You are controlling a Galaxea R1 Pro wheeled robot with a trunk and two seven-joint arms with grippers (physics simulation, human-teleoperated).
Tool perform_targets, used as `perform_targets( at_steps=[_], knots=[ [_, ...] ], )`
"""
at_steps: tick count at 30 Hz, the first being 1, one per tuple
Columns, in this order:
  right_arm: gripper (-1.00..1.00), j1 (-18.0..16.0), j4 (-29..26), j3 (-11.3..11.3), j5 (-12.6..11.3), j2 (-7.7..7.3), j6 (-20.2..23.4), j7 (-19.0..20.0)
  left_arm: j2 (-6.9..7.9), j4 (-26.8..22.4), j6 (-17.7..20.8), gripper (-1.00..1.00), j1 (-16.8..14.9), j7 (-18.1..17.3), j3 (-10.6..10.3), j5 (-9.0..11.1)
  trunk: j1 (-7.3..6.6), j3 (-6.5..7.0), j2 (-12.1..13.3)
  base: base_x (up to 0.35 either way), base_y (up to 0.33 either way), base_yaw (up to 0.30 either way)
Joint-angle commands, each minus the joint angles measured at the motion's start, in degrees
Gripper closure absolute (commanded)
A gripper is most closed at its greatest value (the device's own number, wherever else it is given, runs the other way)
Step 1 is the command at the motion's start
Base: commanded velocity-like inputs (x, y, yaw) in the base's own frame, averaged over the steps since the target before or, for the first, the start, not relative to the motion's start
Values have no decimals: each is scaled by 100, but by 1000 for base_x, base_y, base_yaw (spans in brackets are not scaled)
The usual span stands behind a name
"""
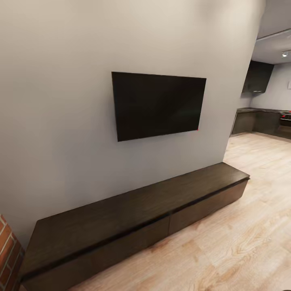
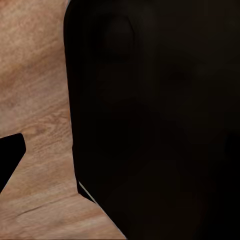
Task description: Place each of the two pumpkins and all three candles from the living room inside a cabinet in the living room (use any cabinet), then make sure every cabinet is closed, and position the cauldron so it is next to a table in the living room.
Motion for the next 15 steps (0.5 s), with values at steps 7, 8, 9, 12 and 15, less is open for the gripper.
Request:
perform_targets(
  at_steps=[7,8,9,12,15],
  knots=[
    [-100,-108,-35,-27,-40,31,-226,-95,127,-227,-226,-100,-53,-76,-38,-22,0,-3,-3,0,0,0],
    [-100,-107,-33,-27,-32,30,-258,-66,126,-260,-258,-100,-53,-77,-46,-20,0,-3,-3,0,0,0],
    [-100,-106,-31,-27,-27,28,-290,-51,125,-292,-290,-100,-51,-81,-52,-19,-22,15,37,0,0,0],
    [-100,-106,-27,-26,-20,23,-386,-32,130,-389,-387,-100,-45,-86,-60,-18,-88,69,158,0,0,0],
    [-100,-106,-26,-26,-18,19,-483,-28,130,-455,-483,-100,-44,-87,-61,-17,-154,123,278,0,0,0]
  ],
)
